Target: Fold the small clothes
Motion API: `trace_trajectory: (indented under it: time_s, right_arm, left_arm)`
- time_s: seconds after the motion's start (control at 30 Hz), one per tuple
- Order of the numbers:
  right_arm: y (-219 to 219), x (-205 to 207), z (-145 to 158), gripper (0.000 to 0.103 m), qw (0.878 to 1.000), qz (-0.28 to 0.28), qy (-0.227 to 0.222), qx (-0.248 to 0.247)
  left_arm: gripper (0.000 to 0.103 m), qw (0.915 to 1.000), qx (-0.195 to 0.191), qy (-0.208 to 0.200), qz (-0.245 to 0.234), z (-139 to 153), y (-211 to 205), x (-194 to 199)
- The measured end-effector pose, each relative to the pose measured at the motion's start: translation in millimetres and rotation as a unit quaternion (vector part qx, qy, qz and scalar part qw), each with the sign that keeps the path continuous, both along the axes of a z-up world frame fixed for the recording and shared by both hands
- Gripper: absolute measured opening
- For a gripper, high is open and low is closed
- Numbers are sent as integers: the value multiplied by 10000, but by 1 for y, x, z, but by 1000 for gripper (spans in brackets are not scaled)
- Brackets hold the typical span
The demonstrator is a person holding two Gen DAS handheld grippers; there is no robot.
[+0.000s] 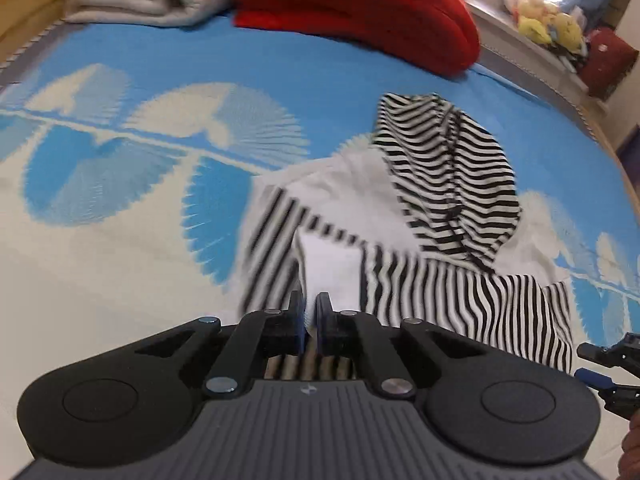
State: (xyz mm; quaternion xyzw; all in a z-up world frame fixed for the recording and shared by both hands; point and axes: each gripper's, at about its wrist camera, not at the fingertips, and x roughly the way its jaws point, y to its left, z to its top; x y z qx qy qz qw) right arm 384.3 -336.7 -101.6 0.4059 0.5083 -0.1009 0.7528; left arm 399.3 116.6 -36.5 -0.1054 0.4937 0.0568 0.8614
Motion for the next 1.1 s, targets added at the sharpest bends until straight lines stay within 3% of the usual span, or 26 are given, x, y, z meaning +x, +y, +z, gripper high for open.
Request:
trace_trajectory:
  time_s: [0.07,0.1,0.17,0.27,0.33,0.5,0.53,0.63,0.73,0.77,0.9,1.0,1.1]
  right_arm:
    - [7,-3,-5,39,10000,-58,56,1]
    - [10,-5,-10,39,9998,-73,164,-10]
    - [13,-10,-25,40,9986,-171,505,44]
    - [11,-17,-44,40,9943,-399,986,88]
    - [9,-19,-48,39,9935,-457,1041,56]
    - [15,-15,-42,40,9950,-205,943,-244]
    - [15,-13,-43,40,9948,-179,974,-233]
    - [13,-9,-41,40,9943,-136,1004,-330]
    - [20,-3,-25,45,9957,289,584,-656]
    - [23,-1,-23,47,9955,394,508,-703]
    - [18,-1,-47,49,9940,423,950,-325]
    - [15,-2,-50,49,9939,356,1017,-224]
    - [23,4,-27,49,9944,647,580,-595]
  left_arm:
    - [6,9984,197,456,270,-17,8,-1]
    - [7,9964,69,733,420,-29,16,3]
    - [7,9951,-317,773,536,-35,26,12]
    - [12,9980,-322,381,384,-27,22,22]
    - [15,9985,-364,381,162,-32,16,22]
    - [15,9901,-558,1273,184,-86,15,24]
    - [14,9895,-596,1296,209,-91,17,21]
    - [18,9921,-515,1128,165,-77,13,19]
    - [32,9968,-356,713,-21,-59,7,19]
    - [33,9969,-289,738,-16,-63,7,20]
    - [33,9911,-229,1280,285,-89,15,22]
    - [33,9934,-260,1083,264,-75,16,23]
    - [33,9972,-135,723,120,-54,11,21]
